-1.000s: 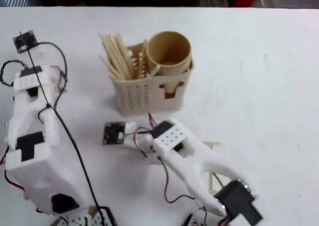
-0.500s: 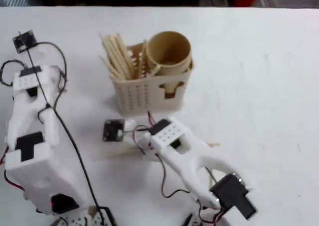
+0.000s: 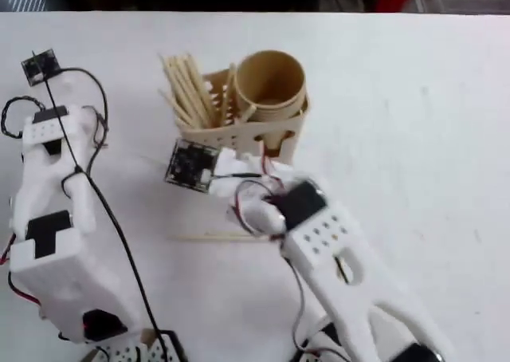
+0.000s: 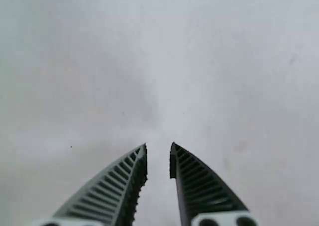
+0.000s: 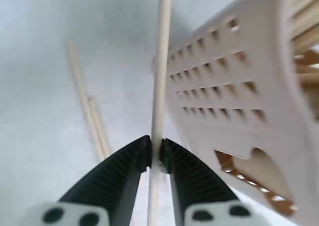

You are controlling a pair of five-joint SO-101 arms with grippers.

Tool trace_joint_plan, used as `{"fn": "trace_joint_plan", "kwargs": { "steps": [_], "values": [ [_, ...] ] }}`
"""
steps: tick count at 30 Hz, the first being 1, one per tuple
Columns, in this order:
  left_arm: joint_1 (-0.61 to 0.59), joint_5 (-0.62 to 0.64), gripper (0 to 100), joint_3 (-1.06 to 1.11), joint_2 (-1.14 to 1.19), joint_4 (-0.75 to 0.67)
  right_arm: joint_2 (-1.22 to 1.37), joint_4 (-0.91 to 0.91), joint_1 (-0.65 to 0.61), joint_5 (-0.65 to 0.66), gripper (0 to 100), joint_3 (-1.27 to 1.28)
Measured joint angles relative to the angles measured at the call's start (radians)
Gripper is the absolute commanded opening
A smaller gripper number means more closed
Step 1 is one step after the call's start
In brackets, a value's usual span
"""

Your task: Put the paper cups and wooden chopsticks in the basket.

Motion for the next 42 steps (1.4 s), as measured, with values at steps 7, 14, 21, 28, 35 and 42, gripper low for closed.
{"fn": "trace_joint_plan", "kwargs": {
  "steps": [7, 14, 21, 28, 35, 42],
  "values": [
    [0.0, 0.0, 9, 0.0, 0.0, 0.0, -0.193, -0.152, 0.0, -0.172, 1.7, -0.206],
    [0.0, 0.0, 9, 0.0, 0.0, 0.0, -0.092, -0.615, 0.002, -0.499, 1.8, -0.244],
    [0.0, 0.0, 9, 0.0, 0.0, 0.0, 0.233, -0.802, 0.003, -0.58, 1.8, -0.242],
    [0.0, 0.0, 9, 0.0, 0.0, 0.0, 0.351, -0.829, 0.041, -0.585, 1.9, -0.242],
    [0.0, 0.0, 9, 0.0, 0.0, 0.0, 0.276, -0.829, 0.051, -0.585, 17.3, -0.104],
    [0.0, 0.0, 9, 0.0, 0.0, 0.0, 0.12, -0.795, 0.055, -0.585, 16.7, -0.012]
  ]
}}
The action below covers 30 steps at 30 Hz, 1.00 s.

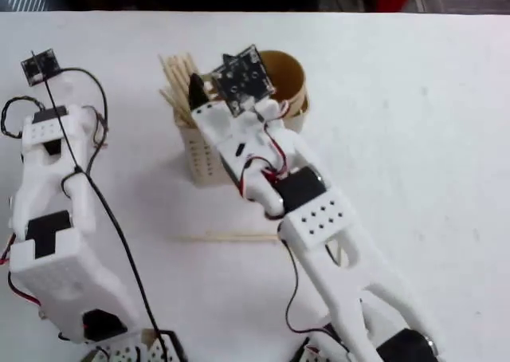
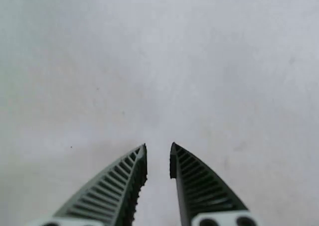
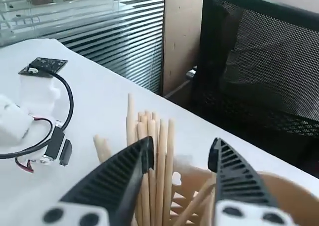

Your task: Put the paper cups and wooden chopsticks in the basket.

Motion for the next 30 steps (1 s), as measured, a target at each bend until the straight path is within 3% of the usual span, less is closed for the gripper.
{"fn": "trace_joint_plan", "kwargs": {
  "steps": [3, 9, 13, 16, 21, 30],
  "values": [
    [0.0, 0.0, 9, 0.0, 0.0, 0.0, -0.097, 0.167, 0.005, 0.032, 15.5, 0.0],
    [0.0, 0.0, 9, 0.0, 0.0, 0.0, -0.204, 0.72, -0.057, 0.328, 15.9, -0.084],
    [0.0, 0.0, 9, 0.0, 0.0, -0.002, -0.196, 0.934, -0.117, 0.493, 15.9, -0.064],
    [0.0, 0.0, 9, 0.0, 0.0, -0.002, -0.127, 0.937, -0.172, 0.588, 15.9, 0.044],
    [0.0, 0.0, 9, 0.0, 0.0, -0.002, 0.074, 0.763, -0.193, 0.697, 15.9, 0.249],
    [0.0, 0.0, 9, 0.0, 0.0, -0.002, 0.39, 0.532, -0.094, 0.75, 15.8, 0.264]
  ]
}}
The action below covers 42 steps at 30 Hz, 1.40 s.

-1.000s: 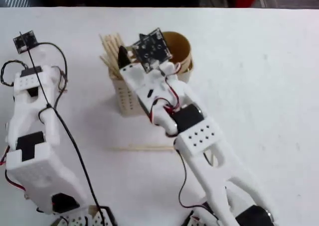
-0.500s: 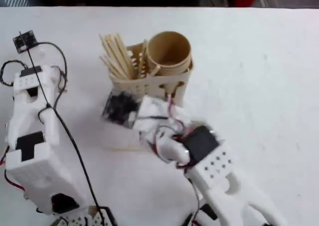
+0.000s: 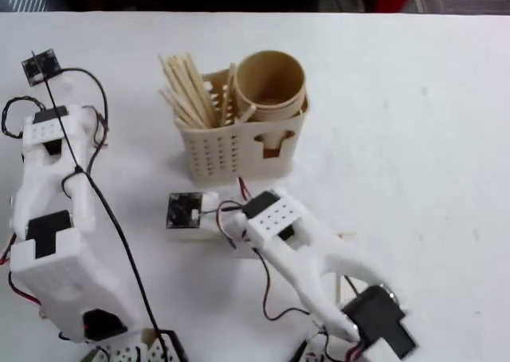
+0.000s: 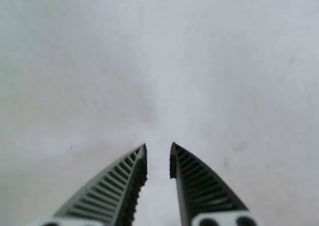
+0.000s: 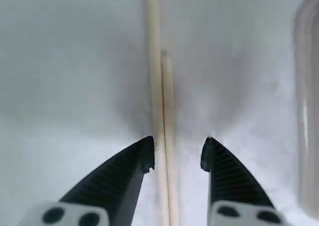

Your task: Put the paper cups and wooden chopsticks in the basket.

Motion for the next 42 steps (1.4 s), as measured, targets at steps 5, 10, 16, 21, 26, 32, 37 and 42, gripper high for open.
{"fn": "trace_joint_plan", "kwargs": {
  "steps": [5, 10, 16, 21, 26, 32, 37, 42],
  "values": [
    [0.0, 0.0, 9, 0.0, 0.0, 0.0, 0.072, -0.005, 0.008, 0.002, 14.4, -0.04],
    [0.0, 0.0, 9, 0.0, 0.0, 0.0, 0.089, -0.015, 0.023, 0.0, 1.9, -0.061],
    [0.0, 0.0, 9, 0.0, 0.0, 0.0, 0.107, -0.017, 0.025, -0.002, 1.5, -0.074],
    [0.0, 0.0, 9, 0.0, 0.0, 0.0, 0.009, 0.005, 0.018, -0.054, 1.5, -0.074],
    [0.0, 0.0, 9, 0.0, 0.0, 0.0, -0.23, 0.086, 0.021, -0.106, 1.5, -0.072],
    [0.0, 0.0, 9, 0.0, 0.0, 0.0, -0.565, 0.175, 0.021, -0.141, 1.5, -0.072],
    [0.0, 0.0, 9, 0.0, 0.0, 0.0, -0.787, 0.181, 0.021, -0.239, 1.5, -0.163],
    [0.0, 0.0, 9, 0.0, 0.0, 0.0, -0.778, 0.157, 0.021, -0.374, 1.6, -0.453]
  ]
}}
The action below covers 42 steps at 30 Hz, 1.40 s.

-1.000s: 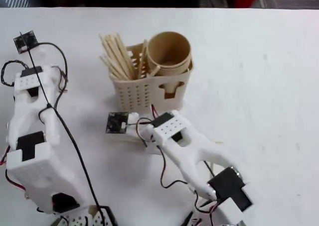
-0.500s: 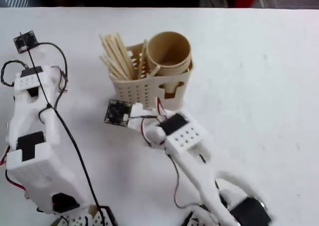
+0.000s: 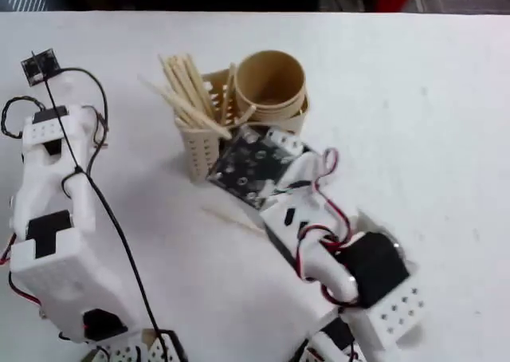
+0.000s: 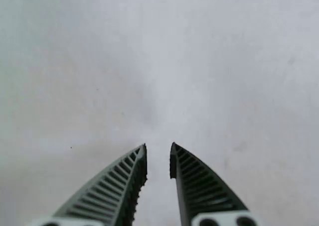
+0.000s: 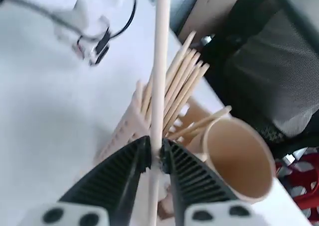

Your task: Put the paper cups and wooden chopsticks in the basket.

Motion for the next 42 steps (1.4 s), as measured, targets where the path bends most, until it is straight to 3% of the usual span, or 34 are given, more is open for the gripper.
{"fn": "trace_joint_plan", "kwargs": {
  "steps": [9, 19, 26, 32, 42],
  "values": [
    [0.0, 0.0, 9, 0.0, 0.0, 0.0, 0.325, -0.258, 0.0, -0.204, 1.6, -0.325],
    [0.0, 0.0, 9, 0.0, 0.0, 0.0, 0.68, -0.396, 0.012, -0.41, 1.7, -0.361],
    [0.0, 0.0, 9, 0.0, 0.0, 0.0, 0.69, -0.397, 0.048, -0.422, 2.3, -0.298],
    [0.0, 0.0, 9, 0.0, 0.0, 0.0, 0.637, -0.397, 0.049, -0.422, 17.4, -0.226],
    [0.0, 0.0, 9, 0.0, 0.0, 0.0, 0.404, -0.252, 0.049, -0.422, 17.6, -0.103]
  ]
}}
